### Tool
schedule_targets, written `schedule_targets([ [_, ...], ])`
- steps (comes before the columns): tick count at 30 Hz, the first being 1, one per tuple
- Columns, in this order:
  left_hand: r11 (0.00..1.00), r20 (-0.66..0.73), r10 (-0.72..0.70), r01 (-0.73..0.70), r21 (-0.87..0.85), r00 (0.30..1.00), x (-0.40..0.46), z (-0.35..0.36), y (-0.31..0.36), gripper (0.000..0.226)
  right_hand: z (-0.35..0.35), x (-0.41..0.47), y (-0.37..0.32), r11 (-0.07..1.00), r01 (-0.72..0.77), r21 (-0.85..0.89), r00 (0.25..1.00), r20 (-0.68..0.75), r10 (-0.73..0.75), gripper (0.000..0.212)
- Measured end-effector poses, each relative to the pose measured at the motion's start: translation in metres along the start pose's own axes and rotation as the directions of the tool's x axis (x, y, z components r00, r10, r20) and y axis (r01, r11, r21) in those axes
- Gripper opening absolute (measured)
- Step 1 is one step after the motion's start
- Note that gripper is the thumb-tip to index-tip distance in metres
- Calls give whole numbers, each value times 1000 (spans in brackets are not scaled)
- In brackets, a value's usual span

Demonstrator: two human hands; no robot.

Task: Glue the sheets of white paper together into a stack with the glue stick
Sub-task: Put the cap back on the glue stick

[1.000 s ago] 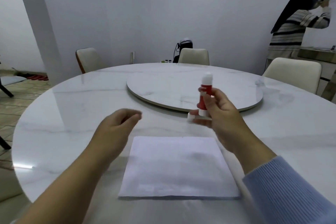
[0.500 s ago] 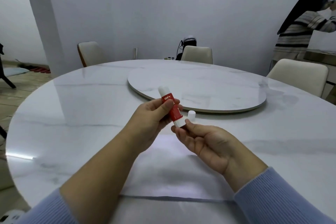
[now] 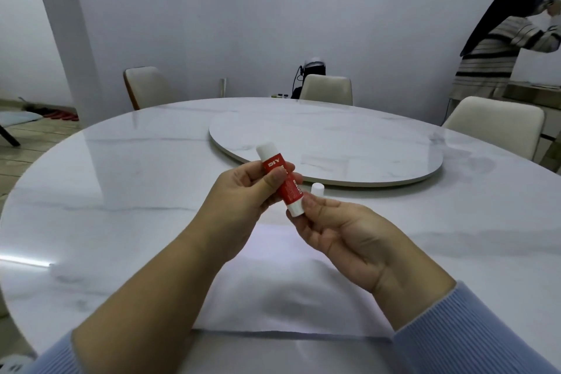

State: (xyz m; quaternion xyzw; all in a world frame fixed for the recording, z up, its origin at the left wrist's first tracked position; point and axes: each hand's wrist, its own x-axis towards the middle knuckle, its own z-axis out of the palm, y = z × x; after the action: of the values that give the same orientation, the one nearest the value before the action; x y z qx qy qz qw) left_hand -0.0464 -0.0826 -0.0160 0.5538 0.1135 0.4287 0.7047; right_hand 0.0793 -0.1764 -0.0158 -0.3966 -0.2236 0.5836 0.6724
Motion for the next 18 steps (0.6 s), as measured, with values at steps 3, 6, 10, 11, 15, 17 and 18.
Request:
schedule_targets([
  [3,1000,-3,-8,8,28,1000,0,-1,1,28,1,-1,-1,993,-119,27,993,22,118,29],
  [6,1000,6,-24,24,5,1000,1,-2,0,28,-2,-1,-2,984,-169,54,986,-4,169,28],
  [10,1000,15,-21,22,-19,1000,1,-4,-1,28,0,1,4,999,17,40,999,-47,-16,40],
  [11,1000,16,-22,22,-6,1000,1,-4,-1,29,2,1,5,999,6,45,999,-41,-4,40],
  [15,999,4,-32,31,39,999,1,-6,-2,31,1,1,1,977,-202,64,979,11,202,38],
  [17,999,6,-31,31,41,999,1,-7,-2,31,0,3,3,989,-135,66,990,-17,137,27],
  [18,999,9,-30,29,41,1000,1,-7,-2,29,0,3,5,995,-74,60,997,-28,76,28],
])
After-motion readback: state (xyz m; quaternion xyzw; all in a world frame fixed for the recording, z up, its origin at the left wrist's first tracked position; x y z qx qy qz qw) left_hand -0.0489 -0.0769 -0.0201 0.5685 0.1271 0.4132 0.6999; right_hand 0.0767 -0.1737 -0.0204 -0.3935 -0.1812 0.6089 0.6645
